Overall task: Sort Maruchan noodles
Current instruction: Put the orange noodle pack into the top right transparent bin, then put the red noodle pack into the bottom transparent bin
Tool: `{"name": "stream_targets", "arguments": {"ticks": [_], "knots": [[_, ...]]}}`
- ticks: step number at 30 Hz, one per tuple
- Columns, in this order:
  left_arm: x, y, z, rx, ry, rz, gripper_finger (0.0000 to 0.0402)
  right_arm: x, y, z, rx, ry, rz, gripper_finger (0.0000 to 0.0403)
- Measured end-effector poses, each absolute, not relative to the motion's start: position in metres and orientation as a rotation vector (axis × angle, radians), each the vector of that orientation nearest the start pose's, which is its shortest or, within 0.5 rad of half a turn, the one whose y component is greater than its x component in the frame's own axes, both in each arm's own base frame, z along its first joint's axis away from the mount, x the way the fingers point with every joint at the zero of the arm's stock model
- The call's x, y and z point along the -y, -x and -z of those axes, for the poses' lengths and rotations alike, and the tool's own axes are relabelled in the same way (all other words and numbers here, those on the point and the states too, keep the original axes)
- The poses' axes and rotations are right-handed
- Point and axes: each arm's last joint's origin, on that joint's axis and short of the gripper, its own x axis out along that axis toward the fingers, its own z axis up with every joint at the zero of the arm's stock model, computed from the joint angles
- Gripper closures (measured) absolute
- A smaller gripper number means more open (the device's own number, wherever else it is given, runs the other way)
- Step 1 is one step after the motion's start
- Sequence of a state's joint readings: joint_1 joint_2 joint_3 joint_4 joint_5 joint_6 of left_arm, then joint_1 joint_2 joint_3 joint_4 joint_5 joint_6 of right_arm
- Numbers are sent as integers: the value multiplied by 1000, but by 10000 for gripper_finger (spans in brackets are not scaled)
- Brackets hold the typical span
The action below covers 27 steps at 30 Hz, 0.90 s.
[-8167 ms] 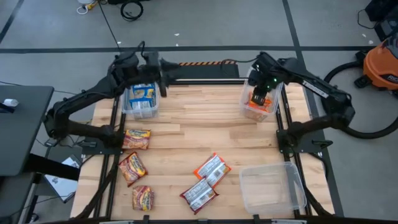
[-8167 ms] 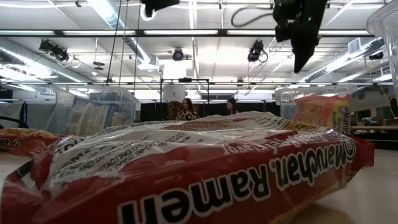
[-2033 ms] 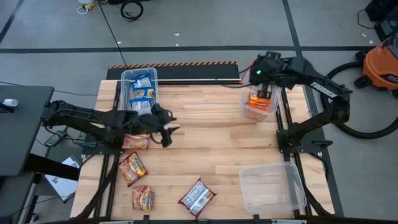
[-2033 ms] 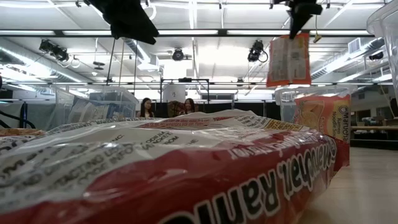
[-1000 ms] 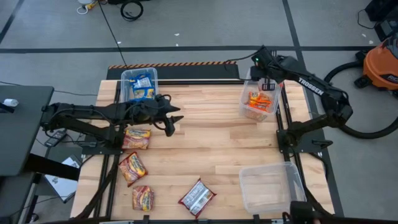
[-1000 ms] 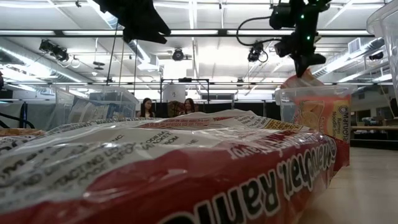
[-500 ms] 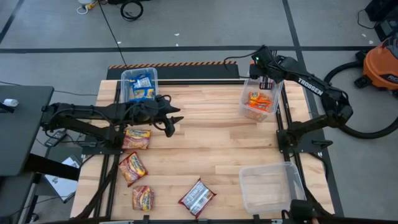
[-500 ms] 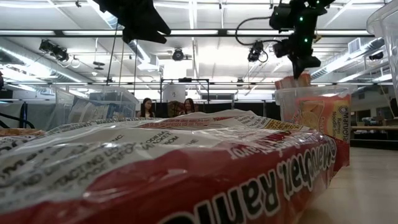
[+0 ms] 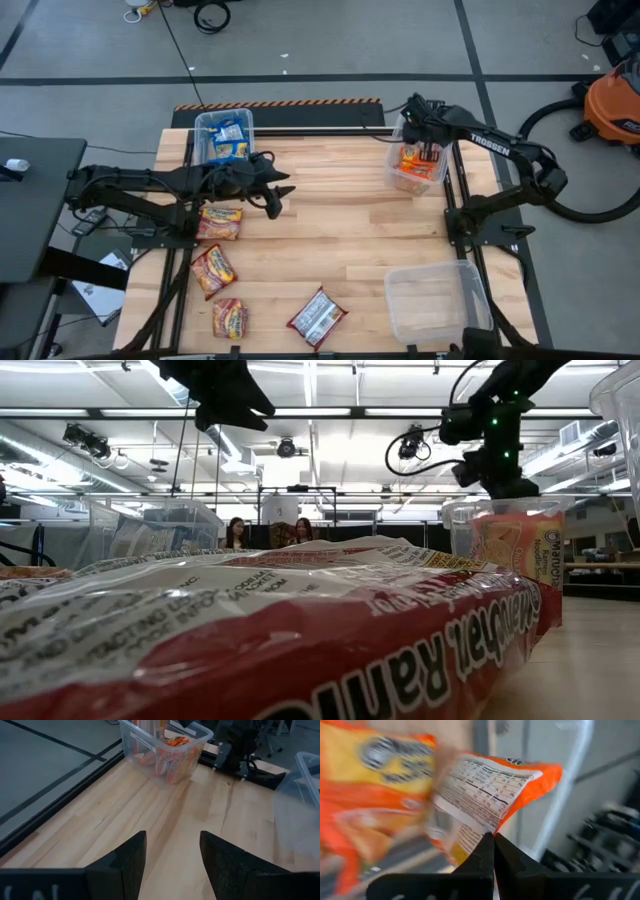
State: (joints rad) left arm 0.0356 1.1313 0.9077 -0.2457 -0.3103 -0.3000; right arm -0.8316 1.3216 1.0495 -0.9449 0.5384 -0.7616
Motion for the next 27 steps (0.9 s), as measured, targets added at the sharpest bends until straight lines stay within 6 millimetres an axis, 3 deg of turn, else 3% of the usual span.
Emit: {"name": "stream_targets", "arguments": {"ticks": [5, 10, 18, 24, 27], "knots": [[-13, -245, -304, -408, 246, -394, 210, 177, -159, -262, -1580, 330, 483, 397], [-10, -245, -304, -409, 249, -383, 210, 169, -157, -259, -1644, 356, 364, 398], [-10, -235, -306, -435, 239, -385, 210, 168, -144, -259, -1735, 269, 439, 342], [-10, -213, -318, -419, 227, -380, 210, 149, -149, -271, -1639, 276, 499, 288], [-10, -199, -324, -415, 243, -379, 210, 135, -153, -288, -1579, 296, 557, 273]]}}
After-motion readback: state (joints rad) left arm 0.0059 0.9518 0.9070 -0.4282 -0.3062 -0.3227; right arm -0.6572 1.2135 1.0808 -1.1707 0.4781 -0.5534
